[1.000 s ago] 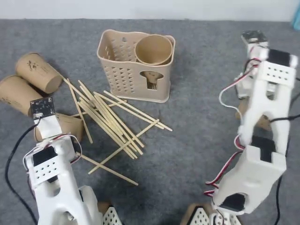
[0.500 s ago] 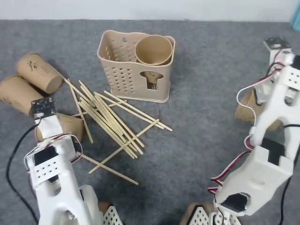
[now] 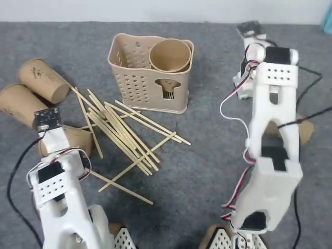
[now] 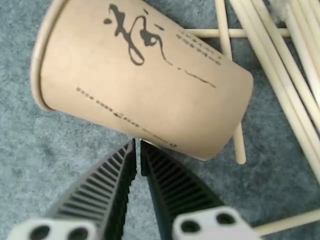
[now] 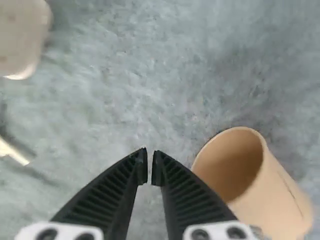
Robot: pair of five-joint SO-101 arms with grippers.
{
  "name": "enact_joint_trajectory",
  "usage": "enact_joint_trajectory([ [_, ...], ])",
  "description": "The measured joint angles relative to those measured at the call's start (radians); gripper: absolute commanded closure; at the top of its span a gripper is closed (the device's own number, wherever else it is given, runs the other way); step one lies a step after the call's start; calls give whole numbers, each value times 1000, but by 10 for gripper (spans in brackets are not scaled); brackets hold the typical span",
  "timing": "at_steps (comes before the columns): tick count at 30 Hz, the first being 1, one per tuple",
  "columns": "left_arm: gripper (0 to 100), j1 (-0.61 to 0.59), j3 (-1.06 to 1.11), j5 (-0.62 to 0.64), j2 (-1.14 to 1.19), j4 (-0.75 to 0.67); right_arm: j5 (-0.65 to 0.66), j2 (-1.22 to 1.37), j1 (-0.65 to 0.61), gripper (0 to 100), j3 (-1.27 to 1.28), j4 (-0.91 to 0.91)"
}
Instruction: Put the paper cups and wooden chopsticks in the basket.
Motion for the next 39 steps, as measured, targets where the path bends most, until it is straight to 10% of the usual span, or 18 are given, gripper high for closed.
enact_joint_trajectory([
  [26,987,0,0,0,0,0,419,75,555,956,-43,69],
  [39,987,0,0,0,0,0,522,84,783,953,-86,-189],
])
